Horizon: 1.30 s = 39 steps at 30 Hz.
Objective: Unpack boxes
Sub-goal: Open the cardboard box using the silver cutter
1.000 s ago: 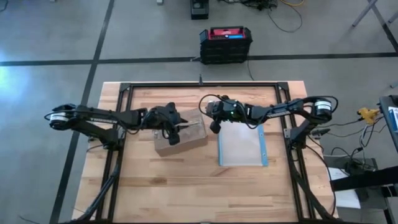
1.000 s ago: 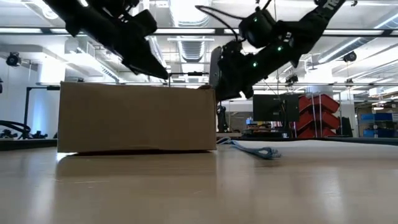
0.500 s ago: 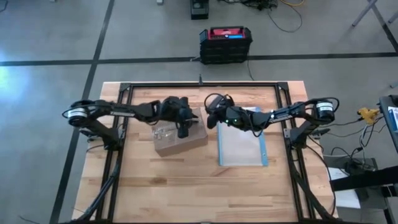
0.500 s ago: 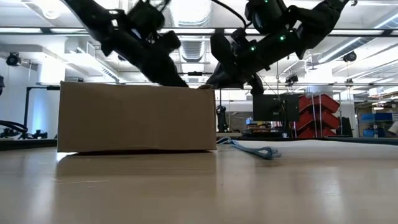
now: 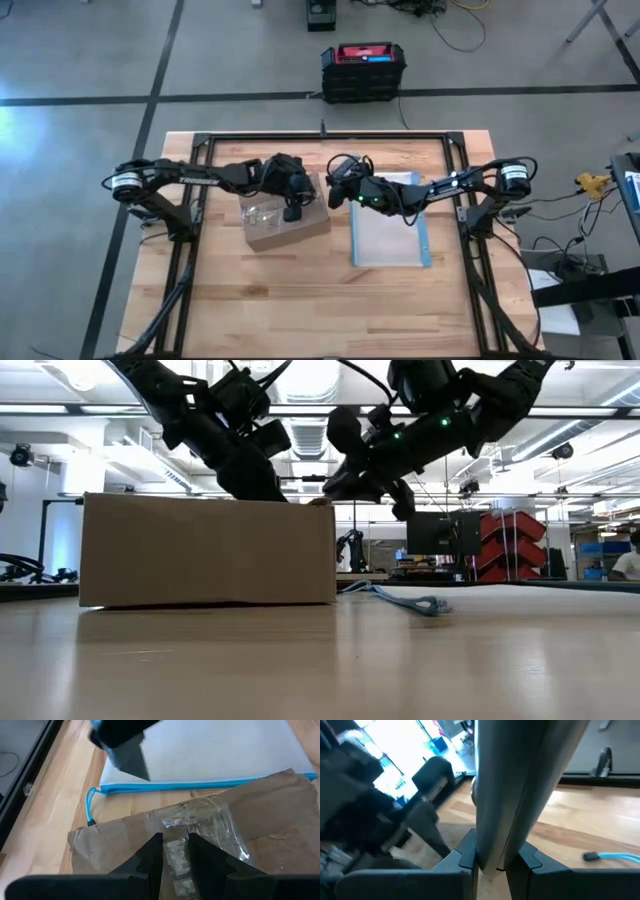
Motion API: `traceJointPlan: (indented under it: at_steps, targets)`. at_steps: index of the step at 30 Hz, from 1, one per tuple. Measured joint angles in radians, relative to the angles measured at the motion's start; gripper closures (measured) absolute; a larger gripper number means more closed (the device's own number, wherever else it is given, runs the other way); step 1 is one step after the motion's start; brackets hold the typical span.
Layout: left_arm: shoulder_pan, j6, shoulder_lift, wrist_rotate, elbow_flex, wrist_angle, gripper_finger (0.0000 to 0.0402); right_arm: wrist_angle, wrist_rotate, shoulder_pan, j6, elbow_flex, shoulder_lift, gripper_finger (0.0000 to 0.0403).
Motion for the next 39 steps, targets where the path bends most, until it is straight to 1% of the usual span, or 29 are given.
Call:
traceJointPlan:
  at_steps: [2,5,7,11,14,19,23,34,39]
  targets:
    - [0.002,-0.002,-0.005,0.000,0.000,-0.004,0.0322,0.003,0.002,0.004,-0.013,0.028,0.022,0.0360]
    - [0.002,-0.006,-0.004,0.000,0.000,-0.008,0.0322,0.000,0.039,0.008,-0.033,0.058,0.052,0.0360]
    - [0.003,-0.006,-0.003,0.000,0.000,-0.010,0.0322,0.002,0.046,0.009,-0.035,0.078,0.069,0.0360]
    - [0.005,-0.006,-0.002,0.000,0.000,-0.015,0.0322,-0.013,0.065,0.016,-0.033,0.092,0.089,0.0360]
    - [0.005,-0.006,-0.001,0.000,0.000,-0.015,0.0322,-0.027,0.113,0.022,-0.034,0.092,0.087,0.0360]
    - [0.005,-0.004,-0.001,0.000,0.000,-0.015,0.0322,-0.026,0.119,0.027,-0.023,0.094,0.090,0.0360]
    - [0.006,-0.005,-0.001,0.000,0.000,-0.012,0.0322,-0.020,0.116,0.029,0.017,0.099,0.100,0.0360]
    - [0.008,-0.006,-0.001,-0.001,-0.001,-0.010,0.0322,-0.021,0.127,0.050,0.037,0.100,0.113,0.0360]
    - [0.009,-0.030,-0.001,-0.014,-0.001,-0.010,0.0322,-0.023,0.134,0.064,0.062,0.100,0.113,0.0360]
